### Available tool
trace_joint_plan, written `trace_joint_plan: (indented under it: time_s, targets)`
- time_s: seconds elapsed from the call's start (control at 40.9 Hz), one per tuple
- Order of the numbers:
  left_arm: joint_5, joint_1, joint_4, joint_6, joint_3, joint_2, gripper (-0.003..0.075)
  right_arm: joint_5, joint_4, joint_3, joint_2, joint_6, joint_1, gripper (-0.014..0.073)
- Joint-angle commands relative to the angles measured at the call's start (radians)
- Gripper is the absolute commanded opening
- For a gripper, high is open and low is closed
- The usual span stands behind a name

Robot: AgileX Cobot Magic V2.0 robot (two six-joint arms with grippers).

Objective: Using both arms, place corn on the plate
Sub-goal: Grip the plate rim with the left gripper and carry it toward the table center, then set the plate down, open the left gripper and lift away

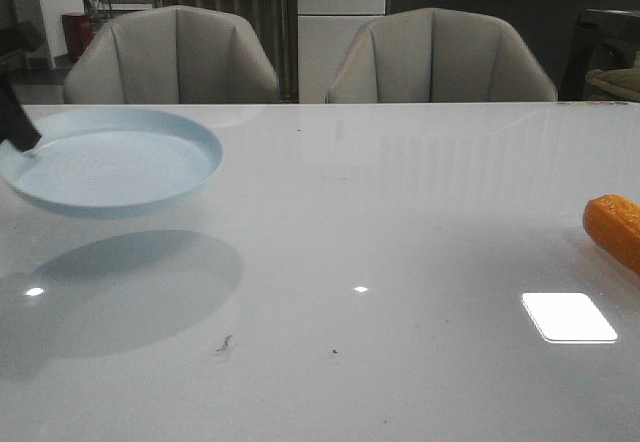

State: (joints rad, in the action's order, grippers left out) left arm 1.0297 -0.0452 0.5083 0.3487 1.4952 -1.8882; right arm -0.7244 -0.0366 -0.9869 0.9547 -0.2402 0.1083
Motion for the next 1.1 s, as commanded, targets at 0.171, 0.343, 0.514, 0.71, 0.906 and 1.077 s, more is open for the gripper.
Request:
trace_joint_plan:
  time_s: [0.171,0.343,0.514,0.71,0.906,1.077]
  targets:
    - [0.033,0.154,0.132,0.004,0.098,0.061,0.0090,0.073,-0.010,-0.036,-0.005,0.006,-0.003,0.0563]
    - [-0.022,0.281,0.155,-0.019,0.098,0.036,0.0090,0.073,-0.010,-0.036,-0.005,0.006,-0.003,0.0563]
    - [-0.048,0.351,0.139,-0.044,0.098,-0.015,0.0090,0.072,-0.010,-0.036,-0.005,0.006,-0.003,0.0563]
    - [-0.051,0.366,0.081,-0.087,0.098,-0.084,0.0090,0.071,-0.010,-0.036,-0.005,0.006,-0.003,0.0562]
    - [-0.062,0.368,0.078,-0.087,0.096,-0.109,0.0090,0.070,-0.010,-0.036,-0.005,0.006,-0.003,0.0562]
    - [-0.064,0.368,0.057,-0.085,0.096,-0.109,0.0098,0.070,-0.010,-0.036,-0.005,0.006,-0.003,0.0562]
